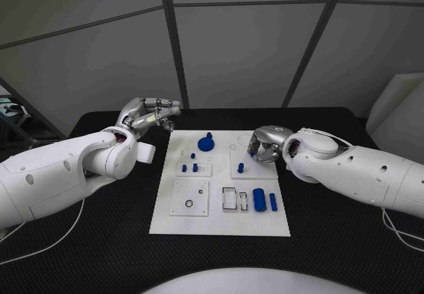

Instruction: Assemble the parts on the task board

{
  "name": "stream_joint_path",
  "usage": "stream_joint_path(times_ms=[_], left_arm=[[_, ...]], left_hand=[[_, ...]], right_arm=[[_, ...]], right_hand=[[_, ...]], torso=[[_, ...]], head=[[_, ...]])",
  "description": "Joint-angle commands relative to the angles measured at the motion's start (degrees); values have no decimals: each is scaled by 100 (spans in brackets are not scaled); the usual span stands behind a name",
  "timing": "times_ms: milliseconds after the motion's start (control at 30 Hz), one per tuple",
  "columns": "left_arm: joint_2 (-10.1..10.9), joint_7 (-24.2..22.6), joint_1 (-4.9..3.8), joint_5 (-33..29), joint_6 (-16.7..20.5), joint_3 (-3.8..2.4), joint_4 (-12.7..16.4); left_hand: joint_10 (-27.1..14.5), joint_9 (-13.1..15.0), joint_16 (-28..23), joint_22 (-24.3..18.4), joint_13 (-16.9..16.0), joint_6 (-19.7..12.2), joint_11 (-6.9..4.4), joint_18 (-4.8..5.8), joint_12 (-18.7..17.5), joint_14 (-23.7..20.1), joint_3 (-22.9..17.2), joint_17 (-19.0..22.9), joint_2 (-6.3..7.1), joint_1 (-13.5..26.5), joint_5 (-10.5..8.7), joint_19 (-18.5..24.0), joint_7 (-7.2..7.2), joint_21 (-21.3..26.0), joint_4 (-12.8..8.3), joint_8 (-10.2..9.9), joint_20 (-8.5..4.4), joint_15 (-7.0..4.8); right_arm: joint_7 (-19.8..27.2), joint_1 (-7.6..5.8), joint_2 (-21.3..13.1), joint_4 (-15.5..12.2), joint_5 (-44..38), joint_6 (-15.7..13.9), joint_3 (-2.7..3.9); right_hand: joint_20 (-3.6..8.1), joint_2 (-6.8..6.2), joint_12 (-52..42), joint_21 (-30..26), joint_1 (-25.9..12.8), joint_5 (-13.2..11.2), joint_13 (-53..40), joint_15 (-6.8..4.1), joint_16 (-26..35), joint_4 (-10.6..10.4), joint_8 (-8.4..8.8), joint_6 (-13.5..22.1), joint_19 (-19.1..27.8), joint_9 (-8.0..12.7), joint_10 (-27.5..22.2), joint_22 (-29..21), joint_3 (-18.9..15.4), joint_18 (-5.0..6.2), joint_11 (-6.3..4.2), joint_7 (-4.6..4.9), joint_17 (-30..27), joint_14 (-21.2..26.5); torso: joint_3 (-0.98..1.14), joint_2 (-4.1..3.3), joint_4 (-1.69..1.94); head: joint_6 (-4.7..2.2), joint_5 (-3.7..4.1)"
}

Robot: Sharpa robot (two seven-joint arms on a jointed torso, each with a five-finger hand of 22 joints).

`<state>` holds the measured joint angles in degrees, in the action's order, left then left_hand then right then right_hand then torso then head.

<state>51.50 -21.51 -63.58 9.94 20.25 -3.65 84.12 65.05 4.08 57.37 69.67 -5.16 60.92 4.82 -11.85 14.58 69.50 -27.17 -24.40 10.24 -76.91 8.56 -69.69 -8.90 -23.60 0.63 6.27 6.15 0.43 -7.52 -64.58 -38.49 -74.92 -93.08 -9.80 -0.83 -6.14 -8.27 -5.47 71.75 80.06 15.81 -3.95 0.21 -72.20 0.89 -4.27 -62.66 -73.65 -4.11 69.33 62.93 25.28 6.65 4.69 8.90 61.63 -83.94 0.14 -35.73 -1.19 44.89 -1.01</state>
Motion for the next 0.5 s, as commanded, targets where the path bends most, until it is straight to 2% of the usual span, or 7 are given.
stream_joint_path(times_ms=[33,300,500], left_arm=[[-4,-92,-7,-54,-2,-6,-10],[-9,-67,-7,-54,-2,-6,-45],[-9,-60,-7,-54,12,-6,-67]], left_hand=[[38,-4,-38,-9,-6,31,9,136,22,-33,32,10,-62,-7,-16,27,-1,37,8,3,2,1],[38,-4,-38,-9,-6,31,9,136,22,-33,32,10,-62,-7,-16,27,-1,37,8,3,2,1],[31,-5,-48,-24,-7,29,10,136,28,-35,39,19,-70,-20,-16,25,-6,52,-1,1,1,0]], right_arm=[[-72,60,19,4,-91,193,-37],[-227,83,31,-23,-291,89,-36],[-344,107,21,-110,-512,-130,-36]], right_hand=[[19,89,-40,72,3,-67,-22,-45,-52,11,-38,-102,-66,-16,105,68,54,-85,-18,-19,21,-202],[69,183,-103,272,66,-246,-56,-100,-140,75,-90,-283,-187,-41,283,336,144,-134,-88,-83,82,-202],[102,223,-138,490,119,-266,-85,-133,-175,144,-123,-403,-349,-63,391,639,203,-195,-126,-120,86,-200]], torso=[[0,-5,-4],[-1,1,-11],[-1,8,-8]], head=[[6,-8],[28,7],[30,17]])
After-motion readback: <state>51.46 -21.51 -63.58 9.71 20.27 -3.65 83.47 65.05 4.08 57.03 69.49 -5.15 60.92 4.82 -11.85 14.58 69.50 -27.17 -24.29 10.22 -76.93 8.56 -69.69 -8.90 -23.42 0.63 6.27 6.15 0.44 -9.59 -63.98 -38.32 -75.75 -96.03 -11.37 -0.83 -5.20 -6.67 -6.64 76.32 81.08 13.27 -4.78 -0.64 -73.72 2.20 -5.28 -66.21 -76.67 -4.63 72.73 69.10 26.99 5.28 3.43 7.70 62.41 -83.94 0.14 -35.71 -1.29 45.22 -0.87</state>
